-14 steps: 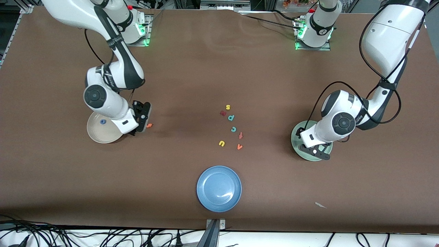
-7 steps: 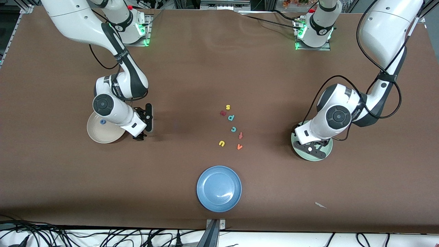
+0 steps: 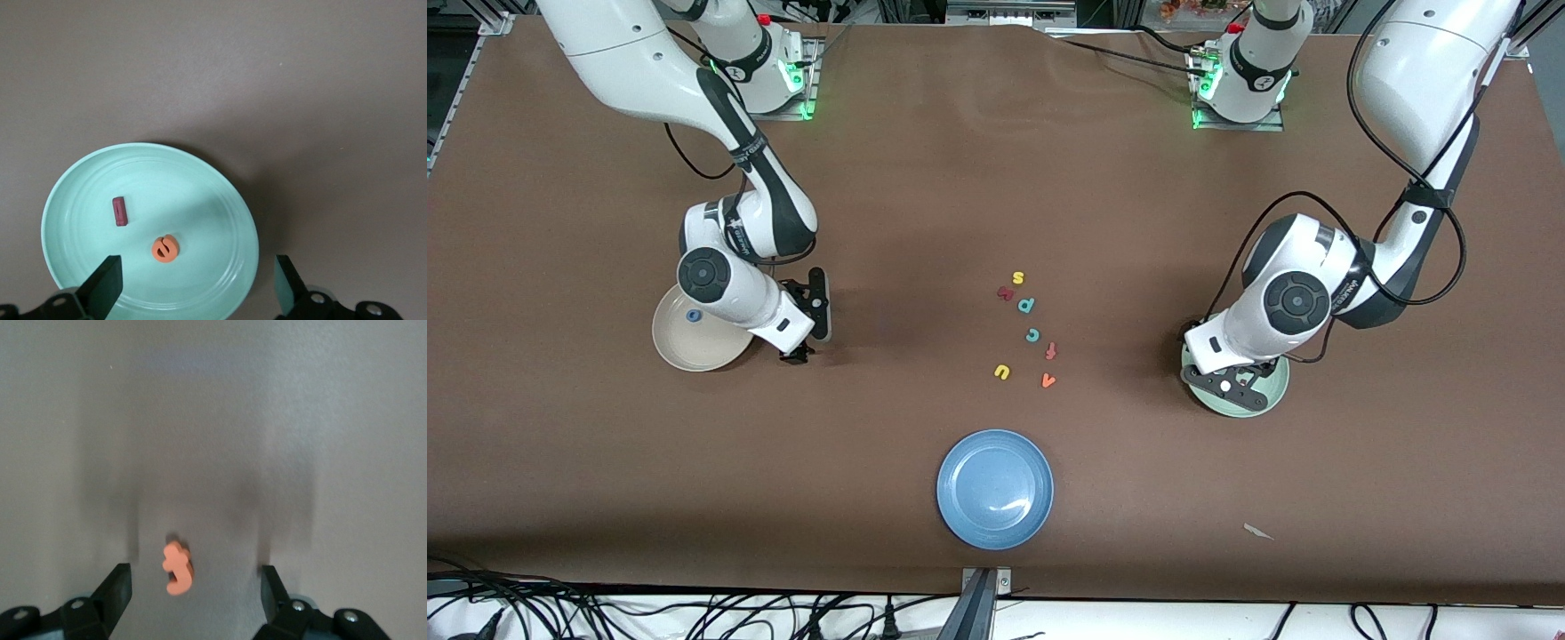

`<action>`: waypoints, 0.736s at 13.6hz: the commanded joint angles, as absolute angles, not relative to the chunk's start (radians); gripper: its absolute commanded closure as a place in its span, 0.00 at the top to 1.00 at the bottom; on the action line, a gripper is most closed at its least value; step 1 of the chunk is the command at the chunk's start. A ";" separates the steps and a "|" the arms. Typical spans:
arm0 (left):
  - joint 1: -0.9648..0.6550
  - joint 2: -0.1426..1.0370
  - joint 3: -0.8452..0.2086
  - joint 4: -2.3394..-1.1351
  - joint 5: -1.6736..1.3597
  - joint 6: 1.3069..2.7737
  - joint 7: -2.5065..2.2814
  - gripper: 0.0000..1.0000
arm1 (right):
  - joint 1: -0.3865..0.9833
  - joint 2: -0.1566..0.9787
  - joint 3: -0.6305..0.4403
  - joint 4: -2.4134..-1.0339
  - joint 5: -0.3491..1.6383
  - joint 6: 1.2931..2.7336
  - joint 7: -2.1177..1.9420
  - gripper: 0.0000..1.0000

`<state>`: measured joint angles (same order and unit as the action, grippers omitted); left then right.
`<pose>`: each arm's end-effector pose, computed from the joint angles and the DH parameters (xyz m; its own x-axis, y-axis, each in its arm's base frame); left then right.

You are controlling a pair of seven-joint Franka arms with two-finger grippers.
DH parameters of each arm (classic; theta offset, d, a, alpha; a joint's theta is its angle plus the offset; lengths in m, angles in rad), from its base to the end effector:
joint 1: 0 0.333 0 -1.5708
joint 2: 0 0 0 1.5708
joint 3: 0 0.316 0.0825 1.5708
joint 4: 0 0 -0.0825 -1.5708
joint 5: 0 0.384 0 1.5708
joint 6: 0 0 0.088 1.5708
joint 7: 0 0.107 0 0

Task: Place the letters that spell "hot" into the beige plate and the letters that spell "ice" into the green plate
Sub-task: 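Grasp the orange curly letter with the right gripper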

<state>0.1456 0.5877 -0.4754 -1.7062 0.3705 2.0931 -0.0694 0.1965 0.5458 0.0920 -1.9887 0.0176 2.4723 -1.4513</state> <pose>0.6361 -0.1667 0.2703 0.9099 -0.3972 -0.1194 -0.4048 -0.9132 -0.0463 0.5782 0.1708 0.1810 -0.1407 0.9888 0.0501 0.9873 0.1439 -0.0674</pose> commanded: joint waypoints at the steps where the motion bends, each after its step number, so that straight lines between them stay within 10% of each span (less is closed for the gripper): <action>1: 0.123 0.577 -0.492 -1.666 0.382 2.030 -0.135 1.00 | 0.189 0.554 0.109 -1.993 0.025 2.496 -1.479 0.83; 10: 0.091 0.606 -0.525 -1.661 0.364 2.032 -0.334 1.00 | 0.187 0.555 0.109 -2.013 0.021 2.540 -1.509 0.76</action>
<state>0.0955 0.5902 -0.5222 -1.6742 0.3703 2.0399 -0.3079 0.1979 0.5559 0.0998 -1.9976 0.0176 2.5083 -1.4731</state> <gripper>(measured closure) 0.000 0.203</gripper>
